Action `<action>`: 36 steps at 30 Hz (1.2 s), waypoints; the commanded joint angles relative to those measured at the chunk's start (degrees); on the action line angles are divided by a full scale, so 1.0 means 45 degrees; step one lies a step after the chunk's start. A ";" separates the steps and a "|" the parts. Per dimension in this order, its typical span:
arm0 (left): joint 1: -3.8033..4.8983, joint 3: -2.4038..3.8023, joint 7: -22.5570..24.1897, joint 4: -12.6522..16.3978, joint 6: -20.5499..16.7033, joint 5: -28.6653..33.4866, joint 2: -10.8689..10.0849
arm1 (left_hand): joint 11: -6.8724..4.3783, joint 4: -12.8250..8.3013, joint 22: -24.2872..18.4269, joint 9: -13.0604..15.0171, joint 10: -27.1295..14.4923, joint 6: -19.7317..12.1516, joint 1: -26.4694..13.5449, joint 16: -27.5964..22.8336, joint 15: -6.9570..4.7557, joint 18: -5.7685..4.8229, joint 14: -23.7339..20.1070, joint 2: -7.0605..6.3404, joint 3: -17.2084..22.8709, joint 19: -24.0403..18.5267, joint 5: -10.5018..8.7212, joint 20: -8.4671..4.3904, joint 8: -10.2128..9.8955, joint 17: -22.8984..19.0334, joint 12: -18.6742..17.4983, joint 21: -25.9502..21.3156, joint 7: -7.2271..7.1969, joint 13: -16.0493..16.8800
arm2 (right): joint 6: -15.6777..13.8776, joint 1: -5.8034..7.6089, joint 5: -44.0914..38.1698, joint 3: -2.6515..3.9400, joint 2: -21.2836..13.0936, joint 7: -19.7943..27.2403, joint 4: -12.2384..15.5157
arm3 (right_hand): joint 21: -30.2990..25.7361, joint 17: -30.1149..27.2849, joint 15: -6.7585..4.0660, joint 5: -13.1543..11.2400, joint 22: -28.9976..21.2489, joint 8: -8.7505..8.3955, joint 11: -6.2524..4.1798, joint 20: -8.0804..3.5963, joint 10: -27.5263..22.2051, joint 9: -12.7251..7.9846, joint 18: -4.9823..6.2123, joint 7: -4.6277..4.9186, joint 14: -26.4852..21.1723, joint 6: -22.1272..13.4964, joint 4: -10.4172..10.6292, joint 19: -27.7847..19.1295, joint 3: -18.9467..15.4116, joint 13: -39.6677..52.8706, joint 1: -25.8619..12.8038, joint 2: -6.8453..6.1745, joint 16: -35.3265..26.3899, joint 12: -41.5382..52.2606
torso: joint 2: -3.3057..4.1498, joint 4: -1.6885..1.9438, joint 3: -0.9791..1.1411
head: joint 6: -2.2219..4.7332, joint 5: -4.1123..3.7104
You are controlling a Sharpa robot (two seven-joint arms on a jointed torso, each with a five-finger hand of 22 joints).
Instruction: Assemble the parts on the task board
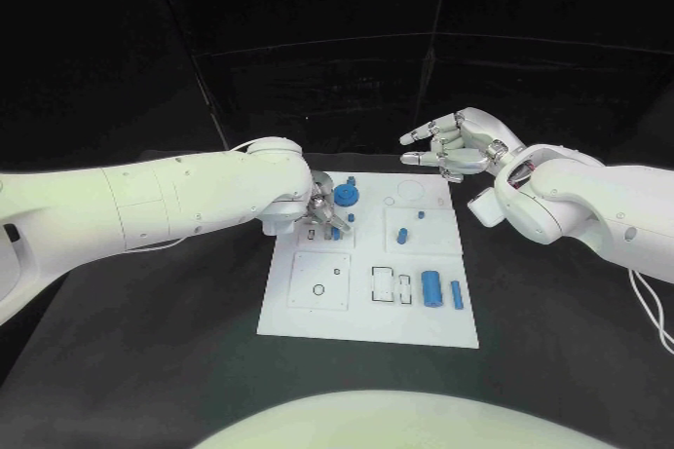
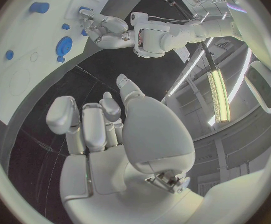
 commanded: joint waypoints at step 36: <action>-0.0001 0.0007 0.0435 0.0302 -0.0625 0.1048 -0.0324 | -0.0110 -0.2600 0.0008 0.1240 -0.0061 -0.0789 0.0262 0.0039 -0.0132 -0.0201 0.1342 -0.2281 1.0495 0.0034 0.0083 -0.0144 0.0559 0.3352 -0.0679 -0.0027 0.0029 -0.0475 | 0.0311 0.0024 0.0043 0.0009 0.0139 0.0035 -0.0266 | -0.0117 -0.0024 -0.0100 0.0210 -0.0060 0.0128 -0.0023 -0.0056 0.0050 -0.0004 0.0233 -0.0018 0.0158 -0.0081 -0.0093 0.0021 -0.0045 -0.0013 0.0083 0.0051 -0.0132 0.0068 | -0.0001 0.0014 0.0004 | -0.0098 0.0012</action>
